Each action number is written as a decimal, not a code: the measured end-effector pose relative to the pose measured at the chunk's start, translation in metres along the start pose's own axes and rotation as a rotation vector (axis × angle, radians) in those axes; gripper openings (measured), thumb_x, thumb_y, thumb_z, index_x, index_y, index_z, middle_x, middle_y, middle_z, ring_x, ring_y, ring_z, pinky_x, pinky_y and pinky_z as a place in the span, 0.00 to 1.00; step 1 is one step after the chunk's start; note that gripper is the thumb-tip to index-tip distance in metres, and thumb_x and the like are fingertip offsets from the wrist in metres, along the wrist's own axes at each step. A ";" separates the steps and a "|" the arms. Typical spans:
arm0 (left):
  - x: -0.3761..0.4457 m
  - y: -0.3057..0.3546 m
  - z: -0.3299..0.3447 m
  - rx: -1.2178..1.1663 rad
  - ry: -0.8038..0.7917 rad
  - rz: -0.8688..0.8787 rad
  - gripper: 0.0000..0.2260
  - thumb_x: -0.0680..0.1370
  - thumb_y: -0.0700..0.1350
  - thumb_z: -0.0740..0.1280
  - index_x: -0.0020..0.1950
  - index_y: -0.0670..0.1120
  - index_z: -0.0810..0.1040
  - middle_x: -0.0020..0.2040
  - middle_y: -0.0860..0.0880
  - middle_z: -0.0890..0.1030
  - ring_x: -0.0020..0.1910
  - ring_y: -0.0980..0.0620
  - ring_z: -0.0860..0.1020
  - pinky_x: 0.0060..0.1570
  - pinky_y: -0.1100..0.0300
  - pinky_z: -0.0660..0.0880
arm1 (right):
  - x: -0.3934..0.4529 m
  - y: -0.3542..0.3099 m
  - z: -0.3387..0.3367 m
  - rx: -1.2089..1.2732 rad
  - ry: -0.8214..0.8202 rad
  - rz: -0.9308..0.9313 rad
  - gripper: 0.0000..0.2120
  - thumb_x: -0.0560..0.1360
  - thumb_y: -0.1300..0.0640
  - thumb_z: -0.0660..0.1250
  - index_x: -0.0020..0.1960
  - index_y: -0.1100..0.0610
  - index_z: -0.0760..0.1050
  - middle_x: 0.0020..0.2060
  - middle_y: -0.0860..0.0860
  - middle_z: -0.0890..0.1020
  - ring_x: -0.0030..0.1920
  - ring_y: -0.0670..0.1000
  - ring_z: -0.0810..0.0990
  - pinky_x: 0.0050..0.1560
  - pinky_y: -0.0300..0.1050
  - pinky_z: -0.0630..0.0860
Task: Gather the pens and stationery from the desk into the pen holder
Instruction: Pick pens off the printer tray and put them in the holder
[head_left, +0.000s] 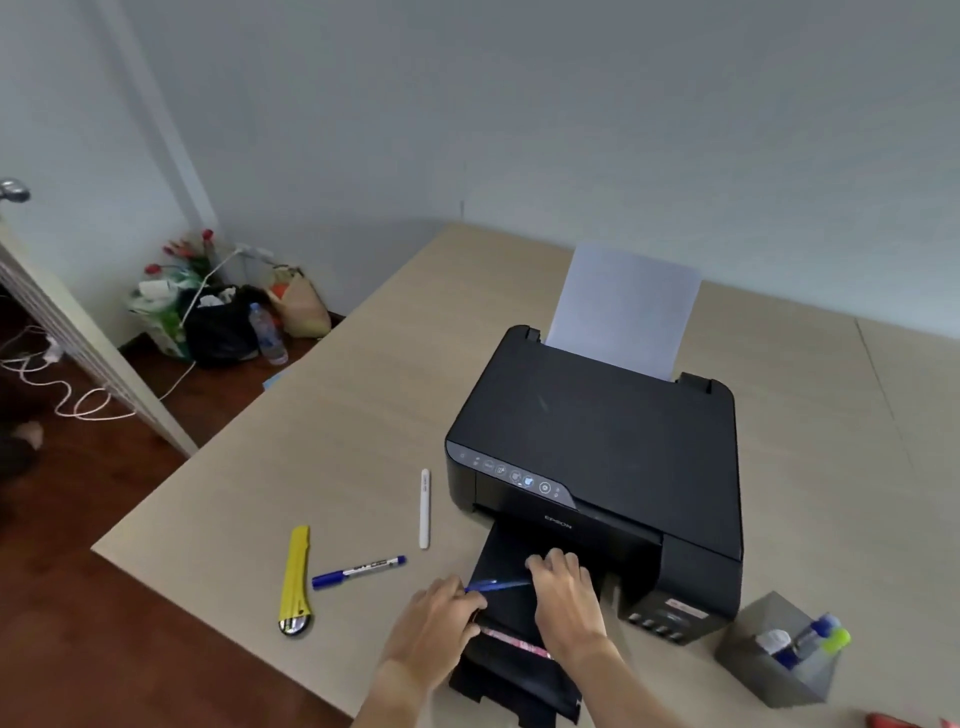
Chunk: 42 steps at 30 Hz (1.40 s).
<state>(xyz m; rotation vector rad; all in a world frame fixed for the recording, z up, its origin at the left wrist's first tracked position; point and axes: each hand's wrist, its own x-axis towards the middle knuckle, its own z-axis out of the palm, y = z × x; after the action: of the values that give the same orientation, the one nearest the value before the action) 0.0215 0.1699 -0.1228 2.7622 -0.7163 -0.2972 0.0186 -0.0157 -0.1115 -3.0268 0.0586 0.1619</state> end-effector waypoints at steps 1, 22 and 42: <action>0.004 0.000 -0.001 0.007 -0.015 -0.008 0.13 0.78 0.48 0.64 0.63 0.51 0.75 0.57 0.49 0.75 0.55 0.48 0.74 0.56 0.55 0.71 | -0.001 0.000 -0.001 0.004 -0.024 0.017 0.23 0.55 0.71 0.71 0.48 0.55 0.78 0.42 0.52 0.78 0.43 0.55 0.76 0.44 0.48 0.78; 0.012 0.077 0.018 0.181 -0.192 0.239 0.11 0.65 0.52 0.79 0.38 0.58 0.77 0.40 0.58 0.74 0.37 0.58 0.73 0.34 0.65 0.70 | -0.142 0.127 -0.023 0.324 0.097 0.248 0.11 0.71 0.65 0.56 0.49 0.53 0.70 0.47 0.50 0.76 0.44 0.53 0.75 0.47 0.40 0.66; 0.037 0.240 -0.006 -0.247 -0.020 0.332 0.13 0.78 0.38 0.60 0.59 0.50 0.76 0.51 0.51 0.74 0.44 0.52 0.77 0.44 0.55 0.77 | -0.165 0.228 -0.081 0.188 0.297 0.497 0.16 0.64 0.70 0.64 0.48 0.55 0.74 0.41 0.51 0.75 0.37 0.52 0.73 0.40 0.45 0.73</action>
<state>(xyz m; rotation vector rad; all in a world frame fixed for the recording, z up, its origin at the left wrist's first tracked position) -0.0516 -0.0488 -0.0474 2.3651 -1.0488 -0.3182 -0.1465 -0.2454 -0.0376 -2.7588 0.8007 -0.2425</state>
